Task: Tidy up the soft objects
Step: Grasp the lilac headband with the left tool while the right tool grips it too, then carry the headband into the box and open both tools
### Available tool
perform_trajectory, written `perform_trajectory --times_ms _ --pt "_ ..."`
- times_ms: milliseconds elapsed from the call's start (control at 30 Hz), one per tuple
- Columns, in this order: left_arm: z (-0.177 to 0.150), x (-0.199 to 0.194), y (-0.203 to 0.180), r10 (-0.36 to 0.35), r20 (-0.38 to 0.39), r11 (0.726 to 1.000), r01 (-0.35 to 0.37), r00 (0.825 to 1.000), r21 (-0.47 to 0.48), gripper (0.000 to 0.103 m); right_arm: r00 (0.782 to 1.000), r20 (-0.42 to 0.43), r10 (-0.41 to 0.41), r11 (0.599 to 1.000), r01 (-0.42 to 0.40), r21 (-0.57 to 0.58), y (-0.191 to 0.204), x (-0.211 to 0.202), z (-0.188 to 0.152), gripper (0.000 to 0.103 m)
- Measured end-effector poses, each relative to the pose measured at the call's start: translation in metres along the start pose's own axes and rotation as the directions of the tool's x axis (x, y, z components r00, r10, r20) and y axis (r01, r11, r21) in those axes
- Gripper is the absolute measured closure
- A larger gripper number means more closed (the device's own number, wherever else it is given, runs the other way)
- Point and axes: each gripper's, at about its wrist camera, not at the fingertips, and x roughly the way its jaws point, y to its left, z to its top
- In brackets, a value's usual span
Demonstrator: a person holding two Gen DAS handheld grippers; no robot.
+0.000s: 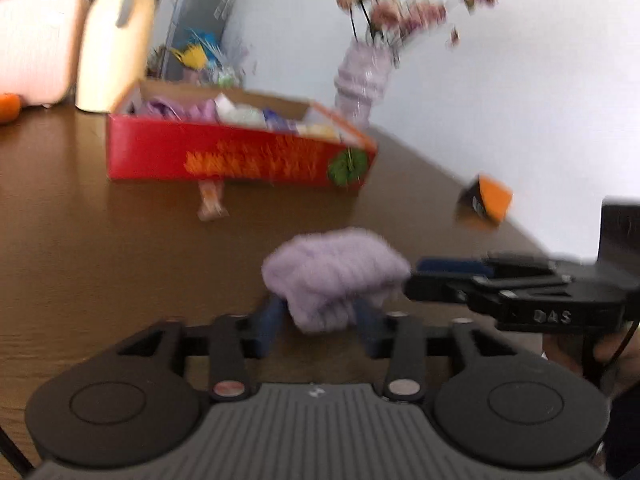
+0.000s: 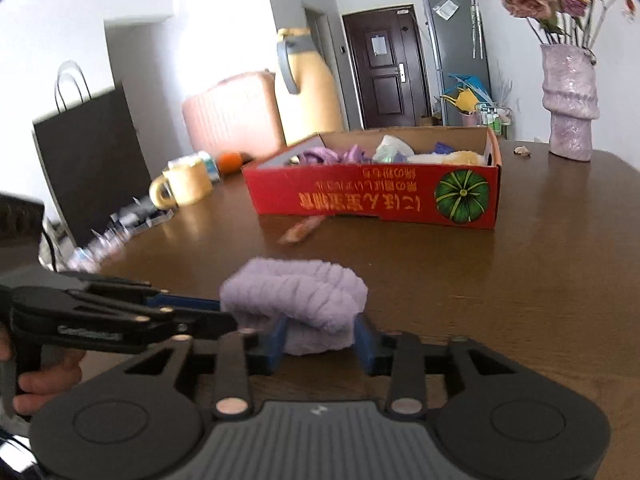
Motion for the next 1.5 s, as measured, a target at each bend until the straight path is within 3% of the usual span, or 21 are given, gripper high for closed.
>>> perform_trajectory --times_ms 67,133,233,333,500,533,567,600,767,967,1167,1267,1500 --pt "-0.001 -0.015 0.007 -0.042 0.042 0.999 0.043 0.998 -0.026 0.044 0.999 0.04 0.024 0.998 -0.026 0.054 -0.005 -0.008 0.004 0.054" --pt "0.006 -0.023 0.015 -0.027 0.087 0.997 0.033 0.996 -0.069 0.043 0.996 0.087 0.019 0.992 -0.029 0.12 -0.011 -0.008 0.01 0.051" --pt "0.022 -0.02 0.027 -0.011 0.119 0.988 0.029 0.993 -0.153 0.046 0.996 0.085 -0.034 0.981 0.016 0.193 -0.018 0.011 0.018 0.052" --pt "0.031 -0.003 0.026 0.027 0.101 0.972 -0.002 0.995 -0.234 0.047 0.997 -0.003 -0.075 0.974 0.074 0.212 -0.018 0.034 0.015 0.058" --pt "0.019 0.01 0.017 0.061 0.019 0.977 -0.055 0.998 -0.207 0.049 0.998 -0.029 -0.059 0.966 0.065 0.25 -0.021 0.035 -0.003 0.059" --pt "0.015 0.01 0.017 0.046 0.01 0.976 -0.043 0.999 -0.215 0.056 0.998 -0.025 -0.054 0.963 0.058 0.264 -0.021 0.035 -0.005 0.061" --pt "0.013 0.009 0.016 0.037 0.008 0.975 -0.034 0.999 -0.218 0.07 0.999 -0.028 -0.047 0.962 0.053 0.267 -0.021 0.036 -0.007 0.063" --pt "0.009 0.008 0.015 0.036 0.01 0.976 -0.033 0.999 -0.213 0.078 0.999 -0.025 -0.037 0.962 0.042 0.27 -0.021 0.037 -0.008 0.073" --pt "0.01 0.008 0.01 0.016 0.017 0.982 -0.013 1.0 -0.187 0.087 0.999 -0.012 -0.045 0.97 0.046 0.238 -0.011 0.034 -0.006 0.08" --pt "0.014 0.005 0.003 0.003 0.043 0.989 0.003 0.999 -0.148 0.089 0.999 0.028 -0.03 0.967 0.021 0.255 -0.012 0.029 0.011 0.082" --pt "0.073 -0.003 0.012 -0.016 0.159 0.996 0.03 0.987 -0.088 0.089 0.992 0.125 0.002 0.969 -0.032 0.244 -0.026 0.051 0.088 0.082" --pt "0.12 0.006 0.026 0.019 0.199 0.999 -0.009 0.98 -0.052 0.089 0.993 0.118 0.015 0.97 -0.043 0.238 -0.036 0.089 0.135 0.082" --pt "0.213 0.068 0.088 0.103 0.134 0.991 -0.089 0.986 -0.104 0.089 0.998 0.043 0.036 0.95 -0.048 0.308 -0.068 0.182 0.212 0.082"
